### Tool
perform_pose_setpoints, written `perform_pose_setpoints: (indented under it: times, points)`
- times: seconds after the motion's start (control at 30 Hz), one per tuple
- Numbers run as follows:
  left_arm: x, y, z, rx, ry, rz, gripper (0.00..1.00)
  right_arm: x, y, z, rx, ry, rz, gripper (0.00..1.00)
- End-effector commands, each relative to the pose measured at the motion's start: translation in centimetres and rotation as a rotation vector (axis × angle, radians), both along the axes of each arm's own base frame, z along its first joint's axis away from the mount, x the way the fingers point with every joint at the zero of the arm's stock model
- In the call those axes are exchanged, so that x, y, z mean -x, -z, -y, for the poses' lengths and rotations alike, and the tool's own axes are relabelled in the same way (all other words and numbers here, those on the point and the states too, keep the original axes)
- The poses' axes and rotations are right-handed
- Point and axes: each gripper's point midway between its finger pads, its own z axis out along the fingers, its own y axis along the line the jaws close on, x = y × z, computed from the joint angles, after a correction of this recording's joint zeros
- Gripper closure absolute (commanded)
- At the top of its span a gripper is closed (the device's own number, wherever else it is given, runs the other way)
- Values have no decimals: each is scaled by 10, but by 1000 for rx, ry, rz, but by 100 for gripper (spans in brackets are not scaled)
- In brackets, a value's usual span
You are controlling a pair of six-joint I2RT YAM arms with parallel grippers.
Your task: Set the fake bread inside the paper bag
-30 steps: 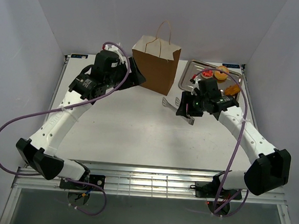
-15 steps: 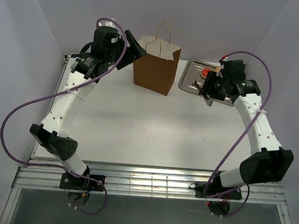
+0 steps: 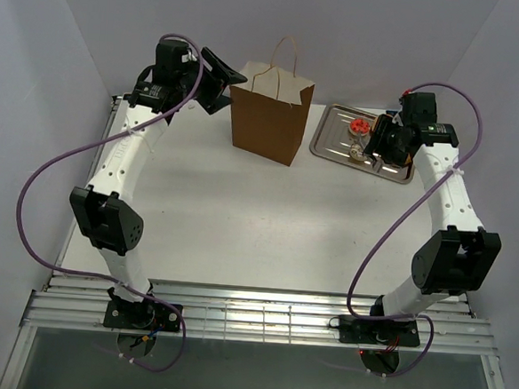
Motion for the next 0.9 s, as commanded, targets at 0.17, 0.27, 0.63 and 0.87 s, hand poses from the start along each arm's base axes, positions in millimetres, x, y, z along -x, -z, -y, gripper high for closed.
perform_pose_setpoints:
  times: [0.17, 0.27, 0.63, 0.87]
  points:
    - [-3, -12, 12, 228, 109, -80, 13, -19, -10, 20, 25, 37, 32, 41]
    - [-6, -6, 0, 282, 72, -163, 11, -25, -6, 19, 19, 31, 20, 41]
    - [11, 2, 3, 368, 151, -251, 11, -37, 9, 28, 54, 74, -9, 41]
    - [21, -2, -5, 392, 169, -272, 12, -39, 21, 25, 27, 84, -29, 41]
